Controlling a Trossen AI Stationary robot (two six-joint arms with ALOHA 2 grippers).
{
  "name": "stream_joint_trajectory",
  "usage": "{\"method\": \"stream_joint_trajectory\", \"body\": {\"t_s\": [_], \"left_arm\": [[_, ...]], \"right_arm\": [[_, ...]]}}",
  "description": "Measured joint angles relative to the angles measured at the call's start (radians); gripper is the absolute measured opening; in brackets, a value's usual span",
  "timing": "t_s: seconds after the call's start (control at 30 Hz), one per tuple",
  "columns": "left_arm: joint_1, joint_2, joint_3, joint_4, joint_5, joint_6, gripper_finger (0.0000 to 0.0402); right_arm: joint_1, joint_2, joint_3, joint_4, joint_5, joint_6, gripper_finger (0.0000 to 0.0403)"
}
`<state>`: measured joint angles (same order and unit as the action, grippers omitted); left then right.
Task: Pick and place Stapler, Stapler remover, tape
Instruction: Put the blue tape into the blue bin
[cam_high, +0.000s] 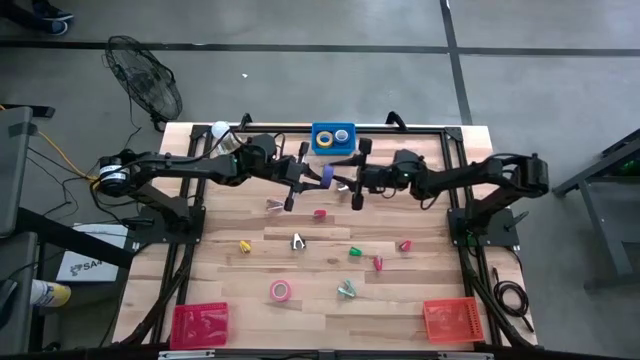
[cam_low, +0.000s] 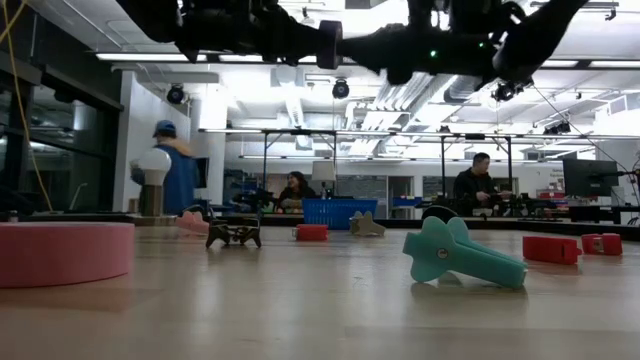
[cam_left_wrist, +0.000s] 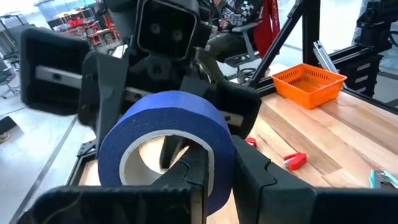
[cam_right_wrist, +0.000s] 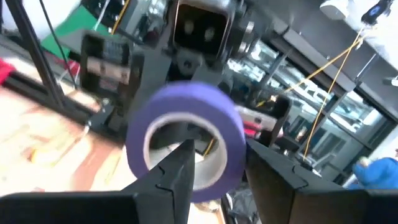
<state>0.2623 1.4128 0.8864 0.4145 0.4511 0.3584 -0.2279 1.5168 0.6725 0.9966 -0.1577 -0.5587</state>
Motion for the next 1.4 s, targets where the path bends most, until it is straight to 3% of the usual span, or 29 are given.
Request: {"method": "stream_joint_trajectory", "body": {"t_s": [0.43,0.87,1.0,1.4], "left_arm": [[0.0,0.0,0.0,-0.008,-0.004,-0.001,0.0033],[-0.001,0.0,0.0,-0.024,-0.043,-0.001,0.0033],[-0.001,0.0,0.0,-0.028,-0.046,-0.011,0.0034],[-0.002,0.0,0.0,-0.045,-0.189,-0.079,0.0223]], "right_arm": [[0.0,0.009,0.013,-0.012,0.071,-0.026,0.0122],[0.0,0.007,0.014,-0.023,0.079,-0.021,0.0036],[0.0,0.007,0.014,-0.029,0.089,-0.013,0.003],[-0.002,0.007,0.014,-0.08,0.123,-0.017,0.003]]}}
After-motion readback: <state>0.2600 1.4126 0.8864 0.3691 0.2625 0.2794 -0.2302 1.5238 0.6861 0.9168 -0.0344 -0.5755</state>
